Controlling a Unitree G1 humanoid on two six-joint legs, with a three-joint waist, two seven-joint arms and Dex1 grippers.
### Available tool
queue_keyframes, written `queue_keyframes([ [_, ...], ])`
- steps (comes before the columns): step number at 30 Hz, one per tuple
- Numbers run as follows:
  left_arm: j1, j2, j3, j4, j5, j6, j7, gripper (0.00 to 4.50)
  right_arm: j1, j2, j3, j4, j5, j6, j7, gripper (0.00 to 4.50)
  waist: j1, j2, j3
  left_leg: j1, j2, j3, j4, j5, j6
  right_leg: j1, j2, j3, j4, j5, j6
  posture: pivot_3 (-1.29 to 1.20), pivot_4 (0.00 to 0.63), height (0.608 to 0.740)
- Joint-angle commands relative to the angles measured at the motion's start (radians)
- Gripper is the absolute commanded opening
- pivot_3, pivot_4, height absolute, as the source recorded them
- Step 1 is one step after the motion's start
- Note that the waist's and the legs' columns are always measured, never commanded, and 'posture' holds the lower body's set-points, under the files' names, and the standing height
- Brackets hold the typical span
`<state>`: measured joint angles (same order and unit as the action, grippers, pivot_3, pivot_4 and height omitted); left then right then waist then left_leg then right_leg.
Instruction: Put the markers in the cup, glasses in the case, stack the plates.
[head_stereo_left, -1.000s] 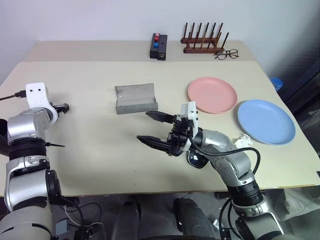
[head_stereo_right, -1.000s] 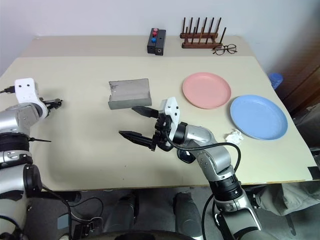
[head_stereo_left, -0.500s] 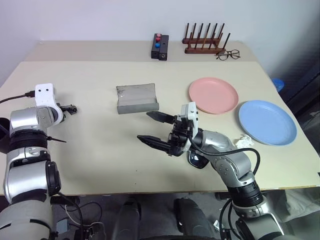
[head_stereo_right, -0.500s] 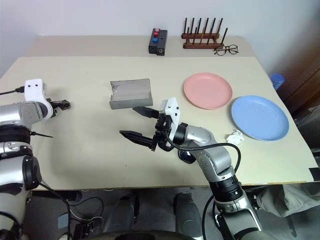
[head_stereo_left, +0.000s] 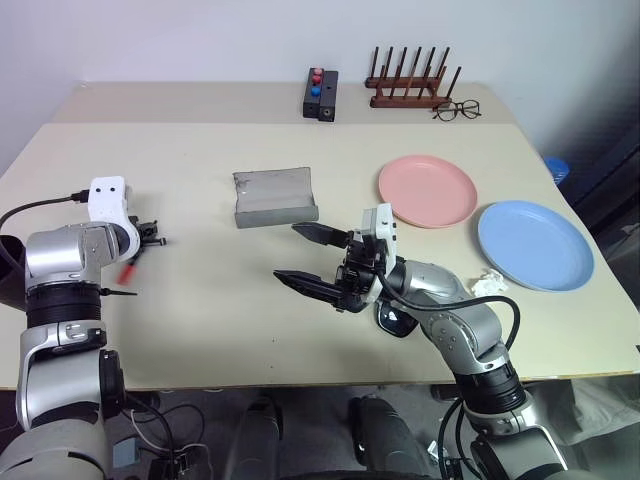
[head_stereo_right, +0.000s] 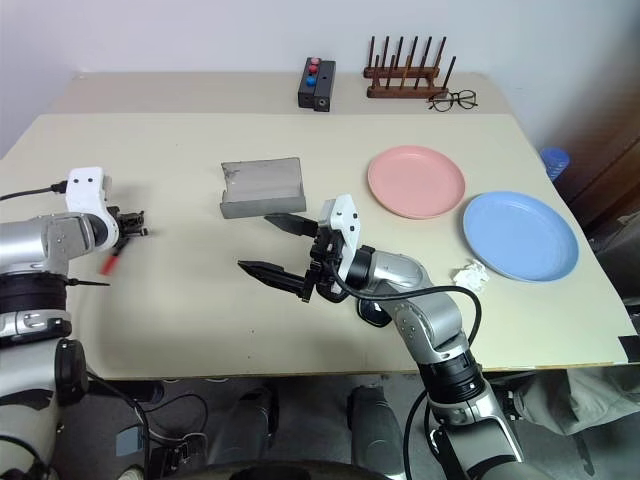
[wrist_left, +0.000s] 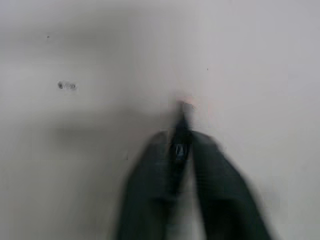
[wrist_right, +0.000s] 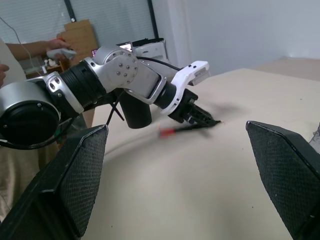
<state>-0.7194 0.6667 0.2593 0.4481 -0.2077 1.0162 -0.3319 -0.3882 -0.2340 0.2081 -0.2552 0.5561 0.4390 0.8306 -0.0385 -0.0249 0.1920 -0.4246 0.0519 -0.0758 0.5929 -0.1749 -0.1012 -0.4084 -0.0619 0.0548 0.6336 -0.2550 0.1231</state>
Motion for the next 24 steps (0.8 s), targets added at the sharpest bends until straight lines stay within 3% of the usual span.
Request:
queue_keyframes([
  [1, 0.009, -0.015, -0.007, -0.004, -0.007, 0.011, -0.005, 0.12, -0.009, 0.008, -0.009, -0.031, 0.019, -0.001, 0.000, 4.50, 0.000, 0.000, 0.000, 0.000, 0.000, 0.000, 0.000, 0.000, 0.000, 0.000, 0.000, 0.000, 0.000, 0.000, 0.000, 0.00, 0.150, 0.738],
  [7, 0.008, -0.029, -0.016, -0.053, -0.004, -0.026, -0.005, 0.12, -0.007, 0.008, -0.011, -0.034, 0.021, 0.004, 0.000, 4.50, 0.005, 0.000, 0.000, 0.000, 0.000, 0.000, 0.000, 0.000, 0.000, 0.000, 0.000, 0.000, 0.000, 0.000, 0.000, 0.00, 0.150, 0.738],
  [11, -0.009, -0.056, 0.026, -0.123, 0.003, -0.160, 0.048, 0.12, -0.004, 0.005, -0.013, -0.036, 0.021, 0.003, -0.002, 4.50, 0.006, -0.001, 0.000, 0.000, 0.000, 0.000, 0.000, 0.000, 0.000, 0.000, 0.000, 0.000, 0.000, 0.000, 0.000, 0.00, 0.150, 0.738],
  [18, -0.006, -0.130, 0.136, -0.398, -0.072, -0.291, 0.118, 0.12, -0.008, -0.004, -0.022, -0.032, 0.011, -0.012, -0.005, 4.50, 0.000, -0.001, 0.000, -0.001, 0.000, 0.000, 0.000, 0.000, 0.000, -0.001, 0.000, 0.000, 0.000, 0.000, 0.000, 0.00, 0.150, 0.738],
  [24, 0.073, -0.092, 0.231, -0.661, -0.026, -0.367, 0.223, 0.12, -0.013, -0.026, -0.026, -0.037, 0.001, -0.034, 0.010, 4.50, -0.007, -0.001, 0.001, -0.001, 0.000, 0.000, -0.001, 0.000, 0.000, -0.001, 0.000, 0.000, 0.000, 0.000, 0.000, 0.00, 0.150, 0.738],
])
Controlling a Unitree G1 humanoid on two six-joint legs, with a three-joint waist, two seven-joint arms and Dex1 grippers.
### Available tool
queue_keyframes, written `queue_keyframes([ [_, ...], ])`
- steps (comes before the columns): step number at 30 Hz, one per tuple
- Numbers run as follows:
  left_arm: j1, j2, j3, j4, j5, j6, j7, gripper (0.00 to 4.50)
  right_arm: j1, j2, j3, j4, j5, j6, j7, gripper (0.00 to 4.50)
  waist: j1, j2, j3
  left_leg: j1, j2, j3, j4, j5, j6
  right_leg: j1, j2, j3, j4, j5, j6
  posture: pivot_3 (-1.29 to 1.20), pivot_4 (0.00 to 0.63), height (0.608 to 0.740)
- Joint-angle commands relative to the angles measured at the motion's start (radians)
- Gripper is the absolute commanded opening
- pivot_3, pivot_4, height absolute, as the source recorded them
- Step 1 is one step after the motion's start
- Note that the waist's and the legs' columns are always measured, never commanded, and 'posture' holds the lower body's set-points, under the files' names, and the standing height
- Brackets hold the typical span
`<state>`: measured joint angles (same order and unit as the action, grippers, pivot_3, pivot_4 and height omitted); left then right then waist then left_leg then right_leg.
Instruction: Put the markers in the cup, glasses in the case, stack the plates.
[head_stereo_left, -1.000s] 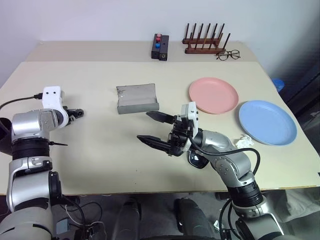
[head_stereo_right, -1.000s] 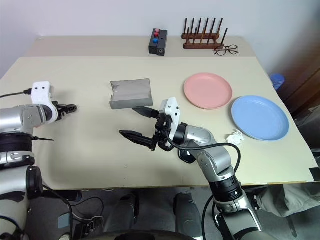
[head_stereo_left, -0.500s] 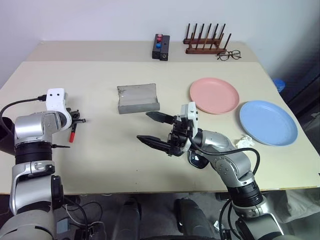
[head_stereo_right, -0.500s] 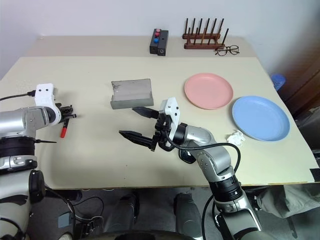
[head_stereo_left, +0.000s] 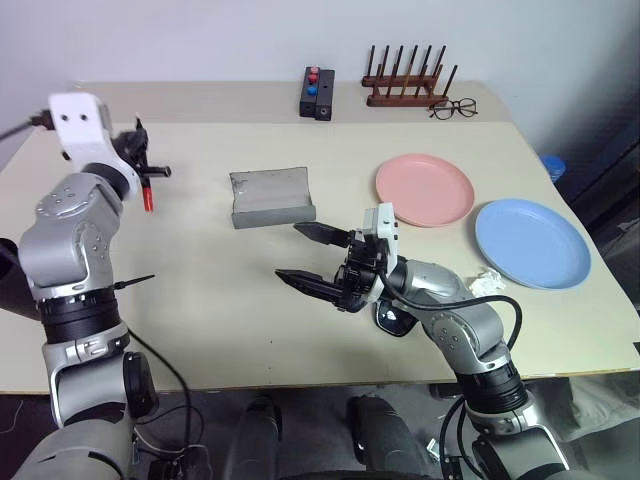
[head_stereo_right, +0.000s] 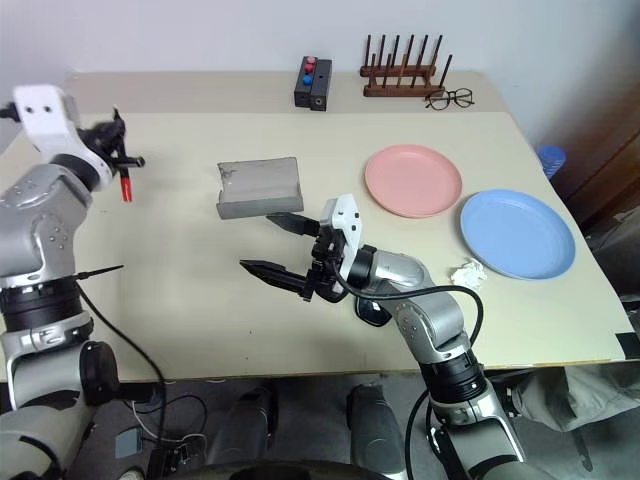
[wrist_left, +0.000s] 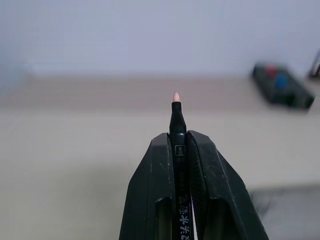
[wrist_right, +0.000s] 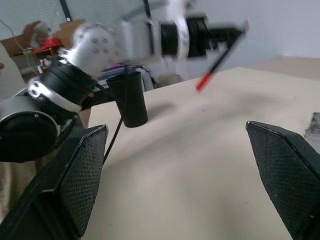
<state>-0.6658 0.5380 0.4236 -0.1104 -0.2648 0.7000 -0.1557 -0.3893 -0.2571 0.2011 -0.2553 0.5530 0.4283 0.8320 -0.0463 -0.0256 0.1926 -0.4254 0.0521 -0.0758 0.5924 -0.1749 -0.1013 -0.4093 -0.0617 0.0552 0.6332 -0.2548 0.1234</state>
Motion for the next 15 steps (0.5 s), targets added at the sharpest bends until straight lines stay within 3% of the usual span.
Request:
queue_keyframes([
  [1, 0.036, 0.047, 0.125, -0.148, 0.037, -0.067, 0.078, 0.12, -0.011, -0.007, -0.019, -0.038, 0.005, -0.024, 0.012, 4.50, 0.001, 0.000, 0.000, 0.000, 0.000, 0.000, 0.000, 0.000, 0.000, 0.000, 0.000, 0.000, 0.000, 0.000, 0.000, 0.00, 0.150, 0.738],
  [6, 0.137, 0.092, 0.315, -0.270, 0.081, -0.121, 0.166, 0.12, -0.023, -0.007, -0.023, -0.019, 0.006, -0.033, 0.025, 4.50, 0.003, 0.000, 0.000, 0.000, 0.000, 0.000, 0.000, 0.000, 0.000, 0.000, 0.000, 0.000, 0.000, 0.000, 0.000, 0.00, 0.150, 0.738],
  [15, 0.410, 0.020, 0.409, -0.331, 0.145, -0.317, 0.197, 0.12, -0.078, 0.015, -0.007, 0.025, 0.002, -0.062, 0.073, 4.50, 0.013, -0.002, -0.001, 0.000, 0.000, 0.000, 0.002, 0.000, 0.000, 0.002, 0.000, 0.000, -0.003, -0.002, -0.006, 0.00, 0.150, 0.738],
])
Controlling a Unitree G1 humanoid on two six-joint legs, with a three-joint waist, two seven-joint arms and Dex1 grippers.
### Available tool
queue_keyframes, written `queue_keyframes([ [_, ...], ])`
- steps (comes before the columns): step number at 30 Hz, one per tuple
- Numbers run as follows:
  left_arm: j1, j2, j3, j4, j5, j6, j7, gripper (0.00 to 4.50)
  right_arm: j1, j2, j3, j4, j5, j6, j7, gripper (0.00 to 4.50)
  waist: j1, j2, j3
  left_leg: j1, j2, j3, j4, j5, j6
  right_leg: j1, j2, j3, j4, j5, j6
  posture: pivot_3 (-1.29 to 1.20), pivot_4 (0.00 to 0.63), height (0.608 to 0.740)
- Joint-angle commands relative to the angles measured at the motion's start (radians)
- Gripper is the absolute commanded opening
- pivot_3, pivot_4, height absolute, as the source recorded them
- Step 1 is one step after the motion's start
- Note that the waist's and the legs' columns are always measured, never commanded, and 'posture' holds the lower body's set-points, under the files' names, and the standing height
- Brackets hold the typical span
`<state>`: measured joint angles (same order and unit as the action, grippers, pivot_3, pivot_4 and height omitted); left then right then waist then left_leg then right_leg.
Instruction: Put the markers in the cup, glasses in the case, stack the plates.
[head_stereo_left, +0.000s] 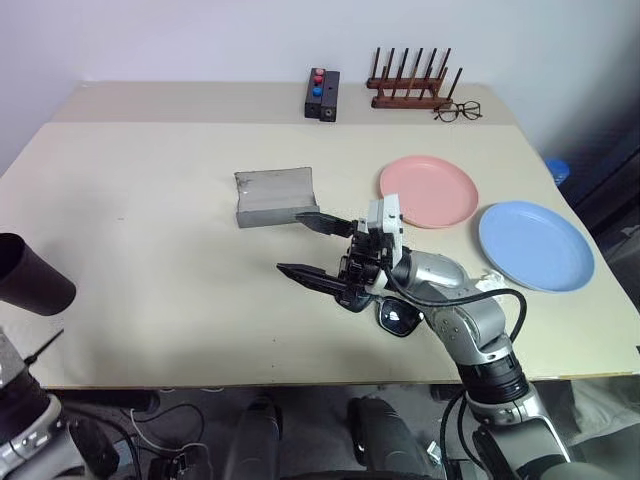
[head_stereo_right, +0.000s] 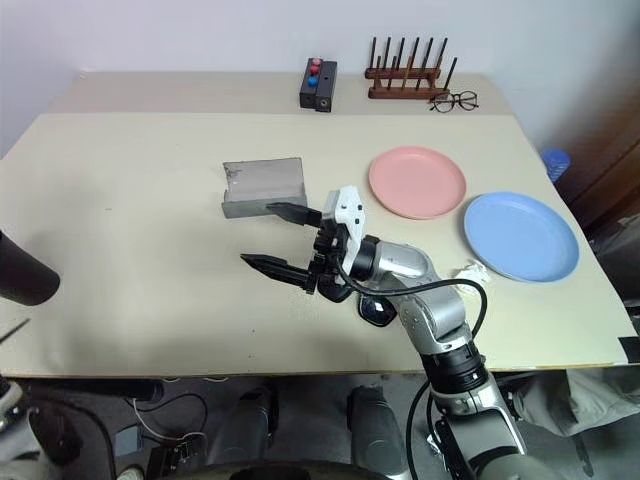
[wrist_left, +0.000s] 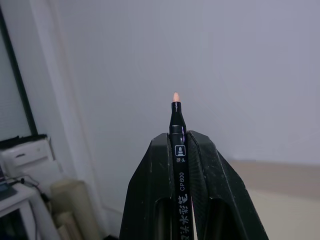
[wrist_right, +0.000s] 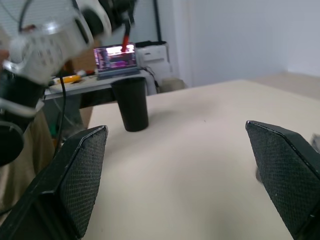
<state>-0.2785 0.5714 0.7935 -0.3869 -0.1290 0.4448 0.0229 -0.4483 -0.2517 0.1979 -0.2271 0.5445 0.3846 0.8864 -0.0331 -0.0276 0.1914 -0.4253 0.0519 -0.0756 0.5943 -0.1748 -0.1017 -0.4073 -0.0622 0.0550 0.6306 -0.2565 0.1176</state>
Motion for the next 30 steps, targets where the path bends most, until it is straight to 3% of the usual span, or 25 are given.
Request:
queue_keyframes([
  [1, 0.046, -0.025, 0.040, -0.053, 0.019, -0.077, 0.024, 0.12, -0.021, 0.011, -0.002, 0.000, 0.011, -0.017, 0.024, 4.50, -0.002, 0.000, 0.000, 0.000, 0.000, 0.000, 0.000, 0.000, 0.000, 0.000, 0.000, 0.000, 0.000, 0.000, 0.000, 0.00, 0.150, 0.738],
  [17, 0.139, -0.060, -0.003, 0.069, 0.064, -0.268, 0.050, 0.12, -0.015, 0.042, -0.007, -0.024, 0.022, -0.006, 0.016, 4.50, -0.008, 0.000, 0.000, 0.000, 0.000, 0.000, -0.001, 0.000, 0.000, -0.001, 0.000, 0.000, 0.000, 0.000, 0.000, 0.00, 0.150, 0.738],
  [28, 0.142, -0.071, -0.027, 0.086, 0.054, -0.272, 0.065, 0.12, 0.000, 0.046, -0.002, -0.033, 0.028, -0.003, 0.004, 4.50, -0.008, 0.000, 0.000, 0.000, 0.000, 0.000, -0.001, 0.000, 0.000, -0.001, 0.000, 0.000, 0.000, 0.000, 0.000, 0.00, 0.150, 0.738],
  [29, 0.139, -0.072, -0.031, 0.085, 0.056, -0.269, 0.068, 0.91, 0.001, 0.046, -0.001, -0.032, 0.028, -0.003, 0.003, 4.50, -0.008, 0.000, 0.000, 0.000, 0.000, 0.000, -0.001, 0.000, 0.000, -0.001, 0.000, 0.000, 0.000, 0.000, 0.000, 0.00, 0.150, 0.738],
  [30, 0.136, -0.071, -0.035, 0.084, 0.058, -0.266, 0.071, 1.20, 0.002, 0.046, -0.001, -0.032, 0.028, -0.003, 0.003, 4.50, -0.008, 0.000, 0.000, 0.000, 0.000, 0.000, -0.001, 0.000, 0.000, -0.001, 0.000, 0.000, 0.000, 0.000, 0.000, 0.00, 0.150, 0.738],
])
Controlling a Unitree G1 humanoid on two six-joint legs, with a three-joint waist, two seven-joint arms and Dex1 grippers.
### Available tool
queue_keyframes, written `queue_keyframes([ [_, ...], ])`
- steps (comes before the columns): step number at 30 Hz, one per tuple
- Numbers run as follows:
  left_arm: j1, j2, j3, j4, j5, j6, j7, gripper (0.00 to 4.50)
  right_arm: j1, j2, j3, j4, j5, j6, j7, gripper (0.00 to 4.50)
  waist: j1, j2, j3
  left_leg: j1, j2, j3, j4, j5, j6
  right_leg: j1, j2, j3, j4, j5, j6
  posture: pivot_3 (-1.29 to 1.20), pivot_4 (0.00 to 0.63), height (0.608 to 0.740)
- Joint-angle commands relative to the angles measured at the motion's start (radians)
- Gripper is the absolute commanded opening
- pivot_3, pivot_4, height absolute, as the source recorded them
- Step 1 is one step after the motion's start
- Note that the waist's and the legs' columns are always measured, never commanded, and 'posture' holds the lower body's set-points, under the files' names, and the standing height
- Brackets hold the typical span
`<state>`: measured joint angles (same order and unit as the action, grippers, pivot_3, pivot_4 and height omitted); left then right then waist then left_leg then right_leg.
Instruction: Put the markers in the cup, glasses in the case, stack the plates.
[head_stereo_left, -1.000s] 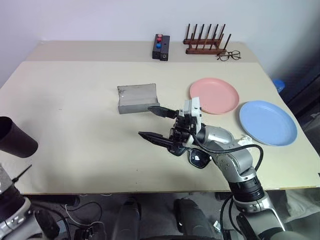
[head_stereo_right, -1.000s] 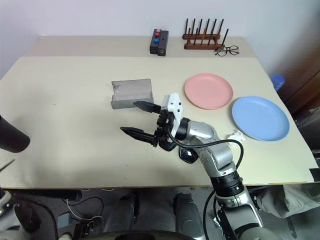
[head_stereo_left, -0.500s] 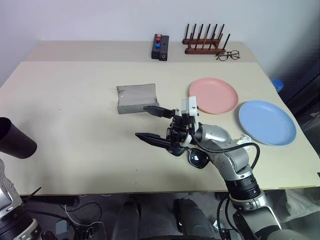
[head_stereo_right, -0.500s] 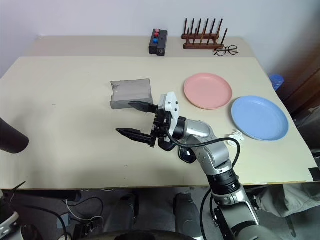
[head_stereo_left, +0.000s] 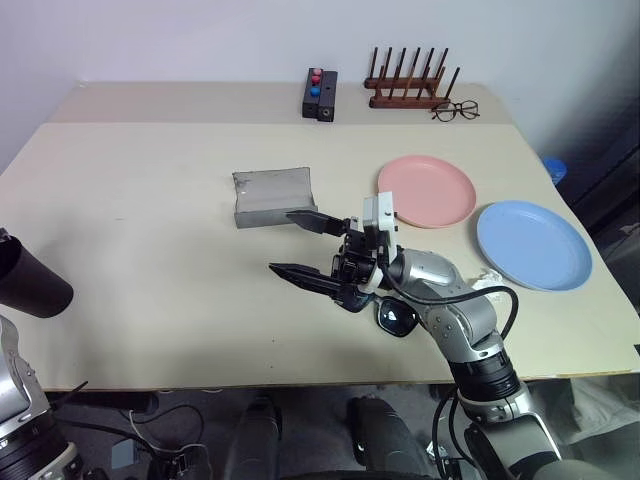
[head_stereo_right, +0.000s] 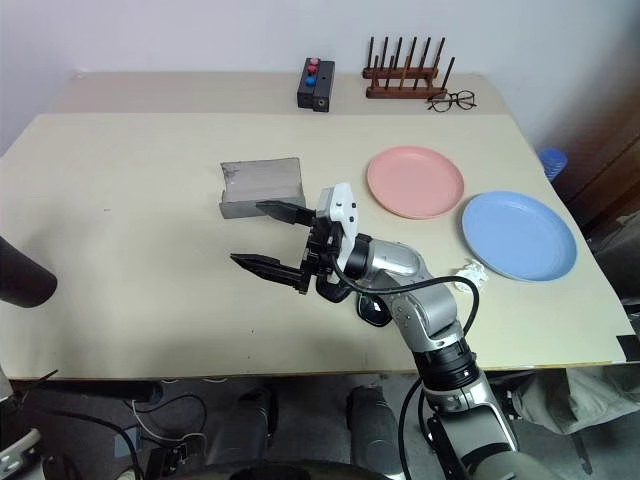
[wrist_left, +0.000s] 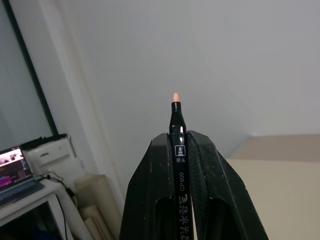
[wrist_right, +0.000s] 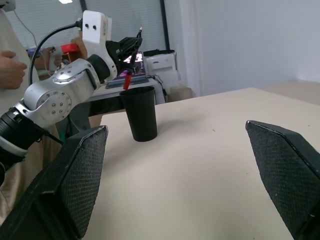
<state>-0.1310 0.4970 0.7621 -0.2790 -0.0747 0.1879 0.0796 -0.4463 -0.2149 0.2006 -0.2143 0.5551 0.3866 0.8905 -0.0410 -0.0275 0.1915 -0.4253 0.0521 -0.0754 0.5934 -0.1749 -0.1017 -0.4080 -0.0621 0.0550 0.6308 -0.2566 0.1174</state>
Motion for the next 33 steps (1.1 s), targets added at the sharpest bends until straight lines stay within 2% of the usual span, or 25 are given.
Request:
queue_keyframes([
  [1, -0.012, 0.003, -0.005, -0.025, 0.005, -0.006, 0.018, 1.68, 0.001, 0.009, -0.003, -0.046, 0.018, -0.005, -0.002, 4.50, 0.000, 0.000, 0.000, 0.000, 0.000, 0.000, 0.000, 0.000, 0.000, 0.000, 0.000, 0.000, 0.000, 0.000, 0.000, 0.00, 0.150, 0.738],
  [4, -0.015, 0.002, -0.007, -0.028, 0.003, 0.003, 0.026, 3.05, 0.003, 0.009, -0.003, -0.047, 0.018, -0.004, -0.004, 4.50, -0.001, 0.000, 0.000, 0.000, 0.000, 0.000, 0.000, 0.000, 0.000, 0.000, 0.000, 0.000, 0.000, 0.000, 0.000, 0.00, 0.150, 0.738],
  [17, -0.038, 0.001, -0.025, -0.031, -0.009, 0.019, 0.037, 3.05, 0.001, 0.009, -0.003, -0.042, 0.017, -0.003, -0.004, 4.50, 0.000, 0.000, 0.000, 0.000, 0.000, 0.000, 0.000, 0.000, 0.000, 0.000, 0.000, 0.000, 0.000, 0.000, 0.000, 0.00, 0.150, 0.738],
  [20, -0.077, 0.004, -0.067, -0.057, -0.045, 0.055, 0.009, 3.05, 0.000, 0.006, -0.002, -0.042, 0.014, -0.002, -0.004, 4.50, 0.003, 0.000, 0.000, 0.000, 0.000, 0.000, 0.000, 0.000, 0.000, 0.000, 0.000, 0.000, 0.000, 0.000, 0.000, 0.00, 0.150, 0.738],
  [24, -0.138, 0.026, -0.201, -0.112, -0.130, 0.155, -0.111, 3.05, -0.004, -0.003, -0.002, -0.033, -0.007, -0.014, -0.007, 4.50, 0.009, 0.000, 0.000, 0.000, 0.000, 0.000, 0.001, 0.000, 0.000, 0.000, 0.000, 0.000, 0.000, 0.000, 0.000, 0.00, 0.150, 0.738],
  [27, -0.168, 0.051, -0.331, -0.157, -0.279, 0.347, -0.262, 3.05, -0.015, -0.011, -0.010, -0.014, -0.026, -0.024, -0.012, 4.50, 0.005, 0.000, 0.000, 0.000, 0.000, 0.000, 0.001, 0.000, 0.000, 0.000, 0.000, 0.000, 0.000, 0.000, 0.000, 0.00, 0.150, 0.738],
  [30, -0.183, 0.137, -0.501, -0.158, -0.347, 0.503, -0.434, 3.93, -0.029, -0.042, -0.013, 0.005, -0.067, -0.034, -0.011, 4.50, -0.002, 0.001, 0.001, 0.000, 0.000, 0.000, 0.000, 0.000, 0.000, 0.000, 0.000, 0.000, 0.000, 0.000, 0.000, 0.00, 0.150, 0.738],
  [31, -0.206, 0.162, -0.554, -0.131, -0.349, 0.524, -0.484, 4.39, -0.035, -0.061, -0.016, 0.011, -0.081, -0.039, -0.004, 4.50, -0.003, 0.001, 0.001, 0.000, 0.000, 0.000, 0.000, 0.000, 0.000, 0.000, 0.000, 0.000, 0.000, 0.000, 0.000, 0.00, 0.150, 0.738],
  [33, -0.281, 0.190, -0.640, -0.038, -0.345, 0.569, -0.555, 4.46, -0.048, -0.107, -0.021, 0.021, -0.108, -0.048, 0.013, 4.50, -0.003, 0.002, 0.001, 0.000, 0.000, 0.000, 0.000, 0.000, 0.000, -0.001, 0.000, 0.000, 0.001, 0.000, 0.000, 0.00, 0.150, 0.738],
])
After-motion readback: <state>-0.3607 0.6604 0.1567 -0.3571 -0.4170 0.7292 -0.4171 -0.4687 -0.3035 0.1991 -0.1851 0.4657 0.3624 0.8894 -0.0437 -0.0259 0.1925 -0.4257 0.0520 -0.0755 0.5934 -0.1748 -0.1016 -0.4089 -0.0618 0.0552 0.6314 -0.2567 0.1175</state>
